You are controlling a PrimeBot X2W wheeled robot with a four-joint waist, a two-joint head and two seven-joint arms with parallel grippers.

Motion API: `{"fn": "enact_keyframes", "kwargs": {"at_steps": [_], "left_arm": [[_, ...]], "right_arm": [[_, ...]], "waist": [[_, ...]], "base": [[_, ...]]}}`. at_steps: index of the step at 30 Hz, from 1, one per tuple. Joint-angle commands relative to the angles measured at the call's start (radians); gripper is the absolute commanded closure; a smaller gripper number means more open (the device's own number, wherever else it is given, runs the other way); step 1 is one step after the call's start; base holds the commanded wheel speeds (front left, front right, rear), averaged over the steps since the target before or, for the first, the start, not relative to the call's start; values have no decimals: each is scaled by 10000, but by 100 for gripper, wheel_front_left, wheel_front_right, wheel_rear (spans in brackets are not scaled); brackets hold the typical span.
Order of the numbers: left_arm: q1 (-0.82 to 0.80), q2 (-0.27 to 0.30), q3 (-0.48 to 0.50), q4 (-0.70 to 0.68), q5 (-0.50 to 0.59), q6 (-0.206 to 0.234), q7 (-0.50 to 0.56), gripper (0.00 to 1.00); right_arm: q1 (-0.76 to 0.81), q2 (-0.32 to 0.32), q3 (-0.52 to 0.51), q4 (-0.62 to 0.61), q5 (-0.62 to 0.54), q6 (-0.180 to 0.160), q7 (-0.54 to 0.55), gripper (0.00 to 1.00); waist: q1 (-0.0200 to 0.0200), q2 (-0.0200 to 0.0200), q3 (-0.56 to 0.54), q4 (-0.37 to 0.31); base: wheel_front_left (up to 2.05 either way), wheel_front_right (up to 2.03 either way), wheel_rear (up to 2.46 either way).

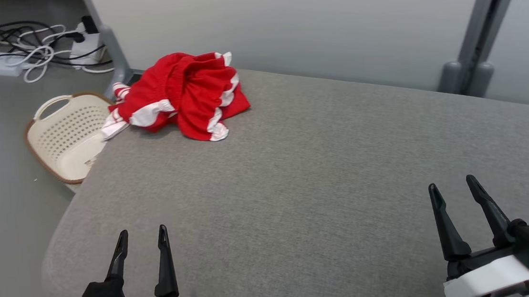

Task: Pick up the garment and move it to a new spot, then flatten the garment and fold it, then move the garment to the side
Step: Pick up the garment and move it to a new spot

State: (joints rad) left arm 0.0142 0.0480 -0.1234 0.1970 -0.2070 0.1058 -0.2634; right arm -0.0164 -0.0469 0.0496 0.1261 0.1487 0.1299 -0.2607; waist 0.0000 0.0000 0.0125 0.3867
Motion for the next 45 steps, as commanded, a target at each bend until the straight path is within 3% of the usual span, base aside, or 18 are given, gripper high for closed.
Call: {"fn": "enact_keyframes", "kwargs": {"at_steps": [1,9,18,26,31,35,40,45], "left_arm": [[-14,40,41,-23,43,-29,-21,0],[113,40,84,-112,71,-71,-21,0],[213,41,123,-295,64,-31,-21,0],[-527,121,570,-494,453,-275,-21,0],[-1562,483,867,-561,718,-512,-19,0],[-3109,1108,1030,-232,1001,-758,-19,0],[-5372,2011,1133,765,1091,-1259,218,0],[-7391,2708,1218,2229,722,-1817,1140,0]], "right_arm": [[1,-63,8,-19,21,15,-70,0],[-37,-64,97,-5,-15,13,-64,0],[-45,-64,149,-106,-122,9,-64,0],[-292,-68,-72,-368,-415,9,-64,0],[-615,-66,-167,-522,-732,9,-63,0],[-1070,-66,-225,-715,-1066,9,-63,0],[-1644,-71,-193,-1063,-1482,9,-64,0],[-2095,-68,-285,-1454,-1849,9,-63,0]], "waist": [[0,0,20,643],[0,0,75,1347],[0,0,250,1417],[0,0,872,1187],[0,0,1456,845],[0,0,2170,400],[0,0,3111,-304],[0,0,4034,-955]], "base": [[0,0,0],[0,0,0],[0,0,0],[0,0,0],[0,0,0],[0,0,0],[0,0,0],[0,0,0]]}}
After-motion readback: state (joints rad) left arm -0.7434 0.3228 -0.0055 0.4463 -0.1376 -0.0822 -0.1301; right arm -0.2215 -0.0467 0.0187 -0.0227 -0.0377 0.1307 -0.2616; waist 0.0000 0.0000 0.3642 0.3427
